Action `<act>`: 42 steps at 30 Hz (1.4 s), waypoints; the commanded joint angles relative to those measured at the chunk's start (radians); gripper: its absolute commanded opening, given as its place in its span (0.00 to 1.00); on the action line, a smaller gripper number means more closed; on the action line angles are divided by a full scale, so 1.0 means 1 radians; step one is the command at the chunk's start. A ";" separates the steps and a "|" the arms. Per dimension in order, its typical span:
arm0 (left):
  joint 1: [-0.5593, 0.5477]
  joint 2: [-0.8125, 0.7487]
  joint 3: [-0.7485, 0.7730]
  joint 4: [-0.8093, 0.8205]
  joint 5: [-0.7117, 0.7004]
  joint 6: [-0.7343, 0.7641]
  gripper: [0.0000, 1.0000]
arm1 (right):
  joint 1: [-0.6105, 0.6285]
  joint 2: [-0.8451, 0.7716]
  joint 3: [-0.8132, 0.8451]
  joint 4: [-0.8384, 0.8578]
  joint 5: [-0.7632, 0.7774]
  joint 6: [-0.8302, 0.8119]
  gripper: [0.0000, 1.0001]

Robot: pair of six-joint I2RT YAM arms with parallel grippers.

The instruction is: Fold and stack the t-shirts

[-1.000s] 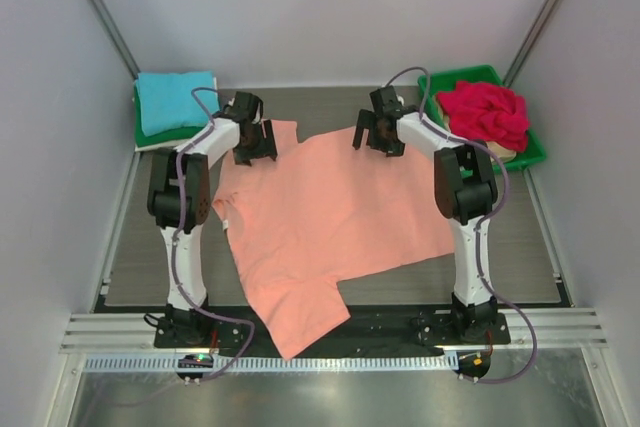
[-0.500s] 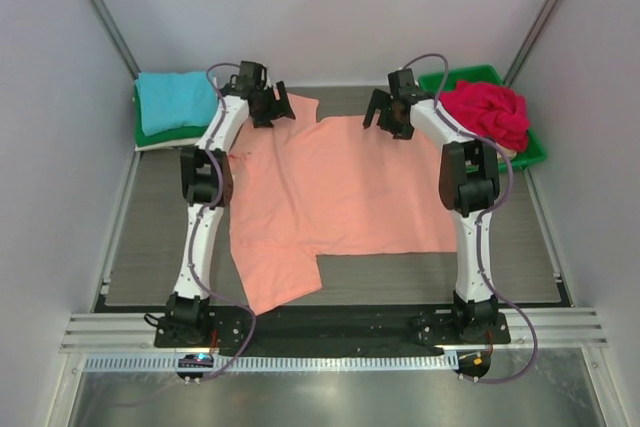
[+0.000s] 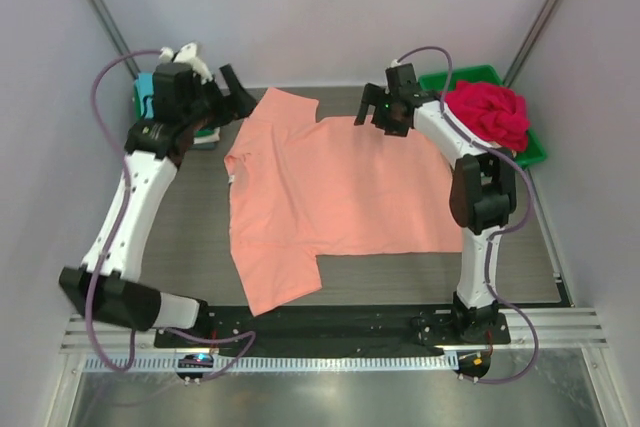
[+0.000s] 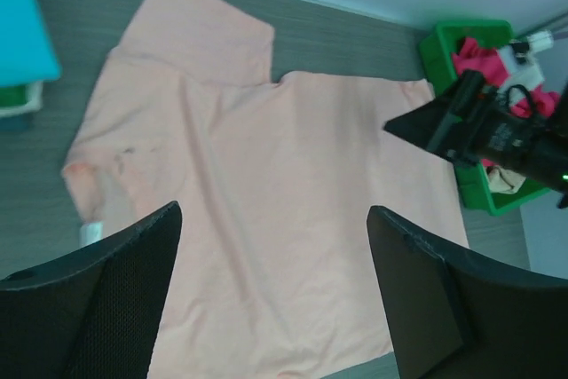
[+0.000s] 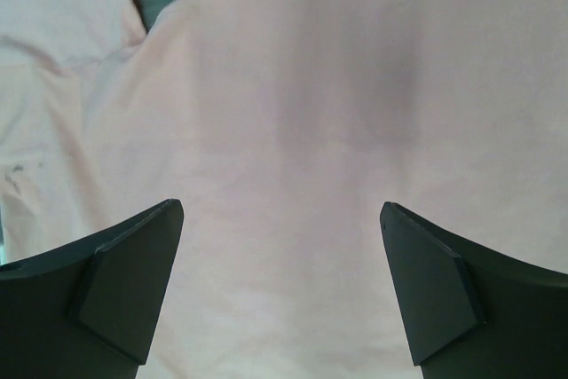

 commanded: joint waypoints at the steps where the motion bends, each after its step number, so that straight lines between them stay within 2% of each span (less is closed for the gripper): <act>1: 0.060 -0.091 -0.305 -0.024 -0.112 -0.046 0.85 | 0.021 -0.176 -0.112 0.032 -0.044 0.015 1.00; 2: 0.118 -0.134 -0.466 0.003 -0.092 -0.086 0.84 | 0.044 -0.196 -0.176 0.042 -0.049 0.014 1.00; 4: 0.214 -0.217 -0.605 0.095 -0.005 -0.129 0.80 | 0.074 -0.249 -0.231 0.064 -0.055 0.002 1.00; 5: 0.267 -0.234 -0.706 0.131 0.023 -0.146 0.74 | 0.103 -0.260 -0.252 0.065 -0.053 -0.003 1.00; 7: 0.345 -0.243 -0.793 0.245 0.130 -0.190 0.70 | 0.133 -0.282 -0.303 0.073 -0.060 -0.006 1.00; 9: 0.371 -0.215 -0.854 0.310 0.172 -0.210 0.65 | 0.165 -0.288 -0.343 0.078 -0.064 -0.011 1.00; 17: 0.391 0.022 -0.870 0.462 0.266 -0.287 0.53 | 0.196 -0.306 -0.423 0.096 -0.055 -0.014 1.00; 23: 0.390 0.090 -0.878 0.499 0.306 -0.293 0.41 | 0.196 -0.297 -0.427 0.098 -0.043 -0.038 1.00; 25: 0.381 0.110 -0.873 0.511 0.329 -0.290 0.31 | 0.196 -0.284 -0.423 0.096 -0.043 -0.040 1.00; 26: 0.378 0.110 -0.862 0.510 0.335 -0.282 0.17 | 0.196 -0.280 -0.421 0.098 -0.044 -0.043 1.00; 28: 0.362 0.079 -0.839 0.455 0.309 -0.253 0.09 | 0.196 -0.271 -0.420 0.099 -0.046 -0.043 1.00; 31: 0.316 -0.008 -0.728 0.242 0.161 -0.166 0.06 | 0.196 -0.270 -0.423 0.096 -0.049 -0.046 1.00; 34: 0.264 -0.083 -0.558 0.033 0.003 -0.079 0.08 | 0.196 -0.268 -0.424 0.098 -0.046 -0.054 1.00; 35: 0.247 -0.094 -0.516 -0.017 -0.039 -0.059 0.14 | 0.196 -0.265 -0.423 0.096 -0.044 -0.055 1.00; 36: 0.232 -0.105 -0.444 -0.091 -0.079 -0.042 0.21 | 0.196 -0.263 -0.423 0.099 -0.044 -0.057 1.00; 37: 0.192 -0.114 -0.413 -0.128 -0.117 -0.008 0.47 | 0.196 -0.262 -0.421 0.096 -0.044 -0.057 1.00; 39: 0.163 -0.103 -0.337 -0.252 -0.232 0.015 0.65 | 0.196 -0.251 -0.418 0.096 -0.047 -0.057 1.00; 40: 0.157 -0.087 -0.324 -0.283 -0.257 0.024 0.72 | 0.197 -0.248 -0.418 0.098 -0.050 -0.057 1.00; 42: 0.154 -0.086 -0.331 -0.300 -0.291 0.026 0.73 | 0.196 -0.237 -0.412 0.096 -0.055 -0.058 1.00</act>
